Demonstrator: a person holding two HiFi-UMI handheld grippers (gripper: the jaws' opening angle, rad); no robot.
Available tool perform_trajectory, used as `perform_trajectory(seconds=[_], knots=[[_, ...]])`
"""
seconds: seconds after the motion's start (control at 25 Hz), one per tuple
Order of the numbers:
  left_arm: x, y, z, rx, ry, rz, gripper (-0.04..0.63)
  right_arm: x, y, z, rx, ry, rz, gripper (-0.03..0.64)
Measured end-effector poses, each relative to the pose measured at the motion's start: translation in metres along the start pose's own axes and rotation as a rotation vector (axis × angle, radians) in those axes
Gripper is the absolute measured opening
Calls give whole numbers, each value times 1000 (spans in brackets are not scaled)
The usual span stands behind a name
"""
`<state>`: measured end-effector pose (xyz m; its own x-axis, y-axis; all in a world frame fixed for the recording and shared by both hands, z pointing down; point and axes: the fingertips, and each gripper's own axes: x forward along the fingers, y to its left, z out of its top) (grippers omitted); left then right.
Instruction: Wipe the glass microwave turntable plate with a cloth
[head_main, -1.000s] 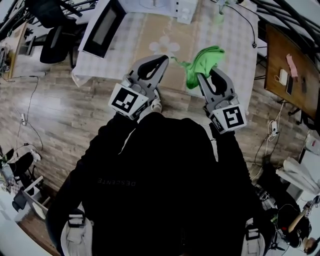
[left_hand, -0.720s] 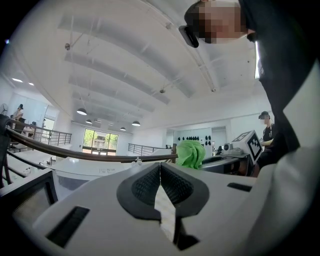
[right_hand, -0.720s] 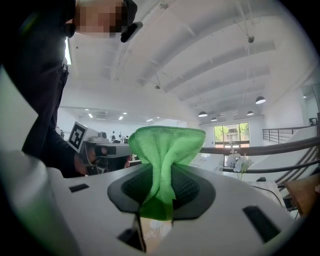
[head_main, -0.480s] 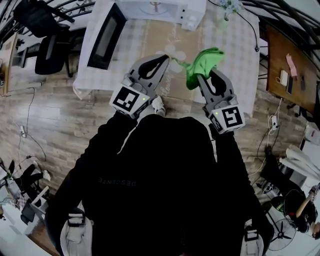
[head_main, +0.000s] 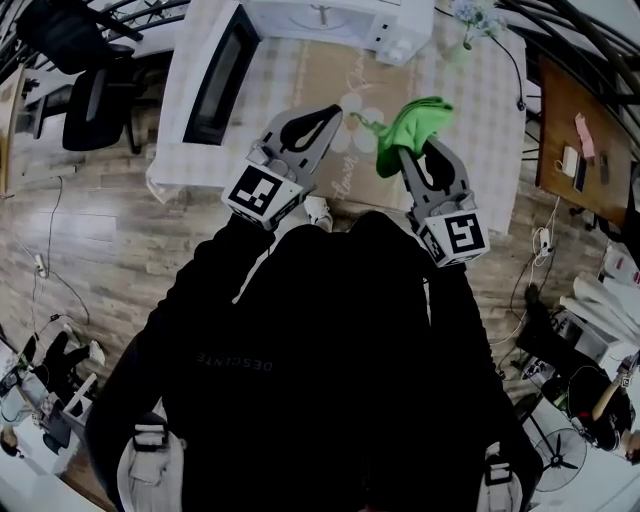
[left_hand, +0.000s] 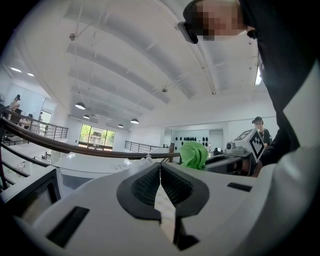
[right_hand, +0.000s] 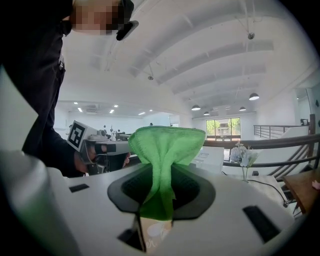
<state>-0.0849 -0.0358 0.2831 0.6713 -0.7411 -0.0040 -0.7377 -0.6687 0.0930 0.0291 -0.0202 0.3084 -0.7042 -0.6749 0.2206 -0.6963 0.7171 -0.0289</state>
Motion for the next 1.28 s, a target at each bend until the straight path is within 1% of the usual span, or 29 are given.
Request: perform_trajectory(seconds=[0.2,0.32,0.44,0.56,0.76,1.04,1.16,1.28], knots=[[4,12,-12,-22,26,16,21,17,-10,-8,2,29,0,124],[9,20,-20,-19,31,35,21,30,-21,-16,4,48,5,124],[13,30,-23,-24,35,71,21,42,-29,-24,8,64,26,124],[17,37,-25,-10,43,101,21,55,-36,-33,3,84,56,124],[21,45,-38,7,71,121,21,81,-46,-51,0,123,94,126],[31,57,-63,-4,109,148,21,117,-64,-92,1,209,105,127],[39,59,-73,-15,124,148,21,130,-69,-112,11,245,114,127],[50,62,-86,-10,138,141,21,146,-76,-129,15,274,125,127]])
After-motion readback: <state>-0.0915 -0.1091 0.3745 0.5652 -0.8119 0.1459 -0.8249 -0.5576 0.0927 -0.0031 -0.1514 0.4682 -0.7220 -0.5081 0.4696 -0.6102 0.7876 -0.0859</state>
